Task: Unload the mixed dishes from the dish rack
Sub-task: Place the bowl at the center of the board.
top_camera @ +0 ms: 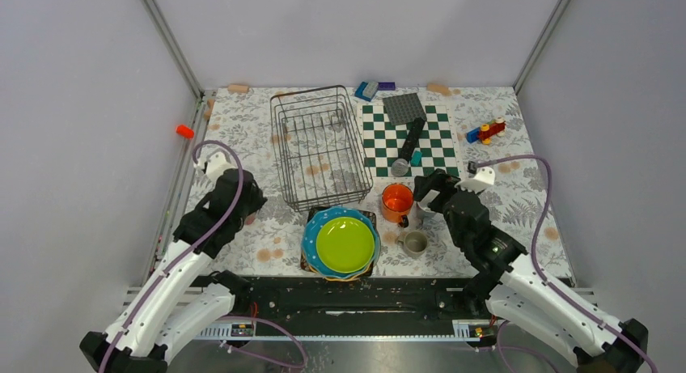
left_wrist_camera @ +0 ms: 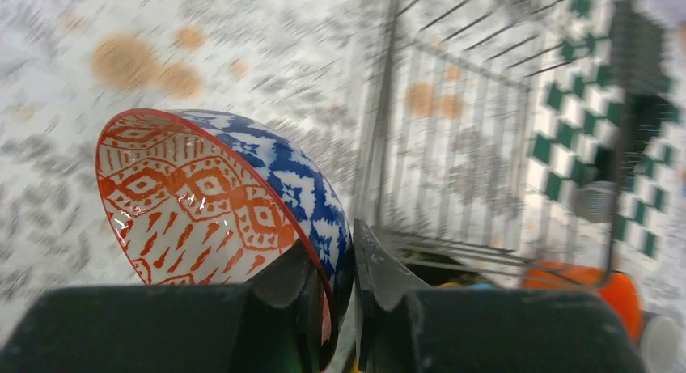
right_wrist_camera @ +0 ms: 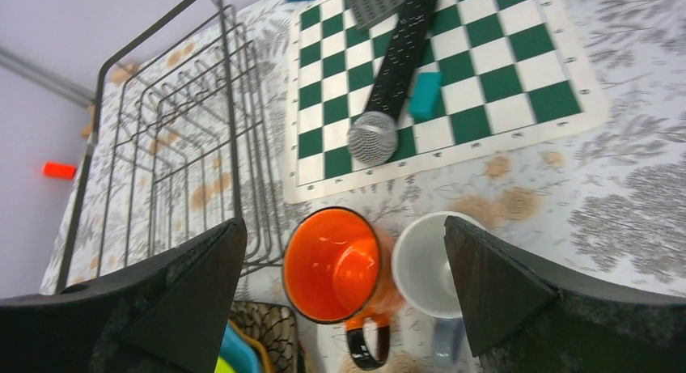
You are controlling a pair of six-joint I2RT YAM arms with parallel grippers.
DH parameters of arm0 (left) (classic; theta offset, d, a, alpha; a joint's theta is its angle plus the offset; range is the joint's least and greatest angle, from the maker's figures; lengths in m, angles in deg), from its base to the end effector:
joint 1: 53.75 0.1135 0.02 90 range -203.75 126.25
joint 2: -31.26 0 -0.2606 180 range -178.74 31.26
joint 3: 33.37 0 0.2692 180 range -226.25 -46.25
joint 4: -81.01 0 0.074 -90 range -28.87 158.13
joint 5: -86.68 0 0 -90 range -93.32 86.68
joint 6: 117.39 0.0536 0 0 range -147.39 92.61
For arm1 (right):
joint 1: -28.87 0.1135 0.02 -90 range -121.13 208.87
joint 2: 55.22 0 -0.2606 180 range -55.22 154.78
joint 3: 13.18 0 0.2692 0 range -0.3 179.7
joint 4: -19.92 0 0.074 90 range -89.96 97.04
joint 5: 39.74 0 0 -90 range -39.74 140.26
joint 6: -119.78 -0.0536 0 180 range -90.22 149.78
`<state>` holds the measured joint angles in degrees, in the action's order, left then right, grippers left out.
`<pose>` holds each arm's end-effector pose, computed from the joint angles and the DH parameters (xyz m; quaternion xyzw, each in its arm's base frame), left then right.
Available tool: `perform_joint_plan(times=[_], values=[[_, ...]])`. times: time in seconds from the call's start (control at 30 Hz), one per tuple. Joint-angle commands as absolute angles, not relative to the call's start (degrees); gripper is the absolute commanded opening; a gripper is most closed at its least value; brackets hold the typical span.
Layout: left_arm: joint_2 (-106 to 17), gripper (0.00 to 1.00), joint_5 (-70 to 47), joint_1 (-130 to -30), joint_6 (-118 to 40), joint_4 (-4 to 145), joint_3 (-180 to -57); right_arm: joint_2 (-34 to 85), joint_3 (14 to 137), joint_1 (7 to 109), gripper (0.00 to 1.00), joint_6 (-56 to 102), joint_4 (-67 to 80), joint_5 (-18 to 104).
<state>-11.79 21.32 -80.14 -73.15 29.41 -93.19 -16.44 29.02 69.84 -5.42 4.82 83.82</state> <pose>0.1784 -0.0636 0.2990 -0.2431 0.8370 -0.1135 0.4770 0.1718 0.1099 0.2688 0.1447 0.7506 0.1967 0.6140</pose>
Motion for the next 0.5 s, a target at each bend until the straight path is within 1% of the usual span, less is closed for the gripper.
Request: perform_joint_plan(times=[0.0, 0.07, 0.13, 0.27, 0.37, 0.47], values=[[-10.7, 0.00, 27.5, -80.2, -81.4, 18.5, -91.1, -20.9, 27.9, 70.1, 1.00, -4.4, 0.9, 93.6], [-11.8, 0.00, 26.5, -80.2, -82.8, 13.3, -91.1, -21.9, 27.6, 70.1, 1.00, -4.4, -0.1, 94.9], [-12.7, 0.00, 23.8, -80.2, -83.0, 11.7, -90.5, -22.3, 27.4, 70.1, 0.99, -4.4, 0.0, 95.4], [-15.1, 0.00, 17.5, -80.4, -82.3, 11.7, -87.6, -21.7, 27.5, 70.0, 1.00, -3.5, 0.0, 95.7], [-18.0, 0.00, 16.6, -80.9, -83.4, 11.8, -84.8, -21.2, 27.4, 70.1, 1.00, -3.3, -0.2, 96.2], [-19.7, 0.00, 14.2, -81.9, -84.6, 15.6, -82.1, -20.8, 27.4, 70.0, 1.00, -3.4, -0.2, 96.6]])
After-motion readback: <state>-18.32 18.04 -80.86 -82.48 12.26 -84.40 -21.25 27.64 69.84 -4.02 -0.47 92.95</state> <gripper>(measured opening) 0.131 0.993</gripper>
